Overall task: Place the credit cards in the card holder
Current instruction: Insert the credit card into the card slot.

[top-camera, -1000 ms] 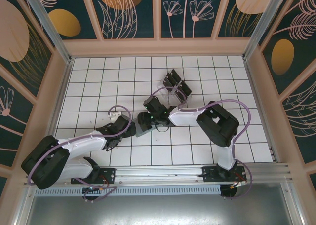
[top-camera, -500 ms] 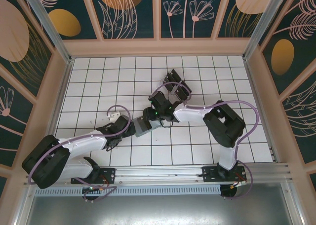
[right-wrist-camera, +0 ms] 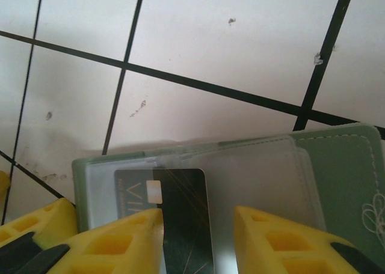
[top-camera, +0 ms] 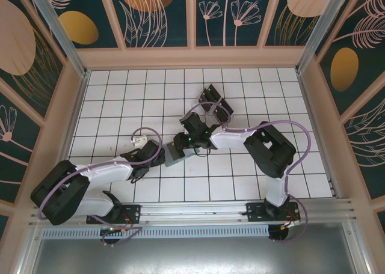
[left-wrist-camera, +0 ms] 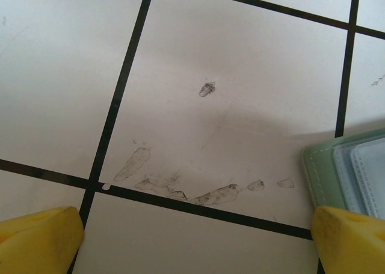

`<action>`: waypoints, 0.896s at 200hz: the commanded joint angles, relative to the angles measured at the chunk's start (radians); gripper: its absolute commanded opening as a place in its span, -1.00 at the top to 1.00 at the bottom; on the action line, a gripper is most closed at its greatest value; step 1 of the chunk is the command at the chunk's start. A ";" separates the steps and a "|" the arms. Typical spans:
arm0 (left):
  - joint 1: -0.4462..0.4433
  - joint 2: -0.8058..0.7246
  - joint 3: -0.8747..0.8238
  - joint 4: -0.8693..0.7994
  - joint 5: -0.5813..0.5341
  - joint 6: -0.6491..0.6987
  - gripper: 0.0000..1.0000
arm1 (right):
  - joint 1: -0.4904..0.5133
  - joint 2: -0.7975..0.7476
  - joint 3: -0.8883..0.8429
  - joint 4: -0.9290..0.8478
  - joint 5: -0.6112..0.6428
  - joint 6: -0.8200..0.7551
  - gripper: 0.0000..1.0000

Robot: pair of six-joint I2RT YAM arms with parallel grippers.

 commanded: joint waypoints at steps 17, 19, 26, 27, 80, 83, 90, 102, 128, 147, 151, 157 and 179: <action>0.006 0.051 -0.014 -0.022 0.019 -0.004 -0.97 | 0.008 0.026 -0.005 0.032 -0.028 0.016 0.36; 0.005 0.051 -0.014 -0.021 0.019 -0.003 -0.97 | 0.008 0.027 -0.005 0.031 -0.029 0.016 0.37; 0.005 0.056 -0.014 -0.018 0.020 -0.002 -0.97 | 0.009 0.026 -0.007 0.034 -0.031 0.018 0.39; 0.006 0.056 -0.014 -0.018 0.020 -0.003 -0.97 | 0.009 0.027 -0.007 0.033 -0.031 0.019 0.40; 0.006 0.082 -0.013 0.002 0.032 0.005 -0.97 | 0.026 0.032 -0.007 0.048 -0.051 0.037 0.59; 0.005 0.083 -0.012 0.002 0.032 0.006 -0.97 | 0.027 0.031 -0.007 0.048 -0.051 0.038 0.60; 0.005 0.085 -0.014 0.005 0.034 0.007 -0.97 | 0.027 0.032 -0.008 0.051 -0.056 0.043 0.61; 0.005 0.088 -0.014 0.007 0.035 0.008 -0.97 | 0.031 0.033 -0.008 0.058 -0.063 0.050 0.62; 0.005 0.093 -0.012 0.011 0.040 0.011 -0.97 | 0.038 0.036 -0.008 0.072 -0.087 0.073 0.63; 0.005 0.095 -0.014 0.013 0.041 0.013 -0.97 | 0.046 0.040 -0.011 0.082 -0.102 0.090 0.64; 0.006 0.096 -0.013 0.013 0.041 0.012 -0.97 | 0.048 0.042 -0.013 0.084 -0.105 0.094 0.64; 0.007 0.096 -0.014 0.014 0.043 0.012 -0.97 | 0.050 0.043 -0.014 0.090 -0.110 0.100 0.64; 0.006 0.097 -0.014 0.016 0.045 0.016 -0.97 | 0.052 0.047 -0.026 0.119 -0.144 0.125 0.64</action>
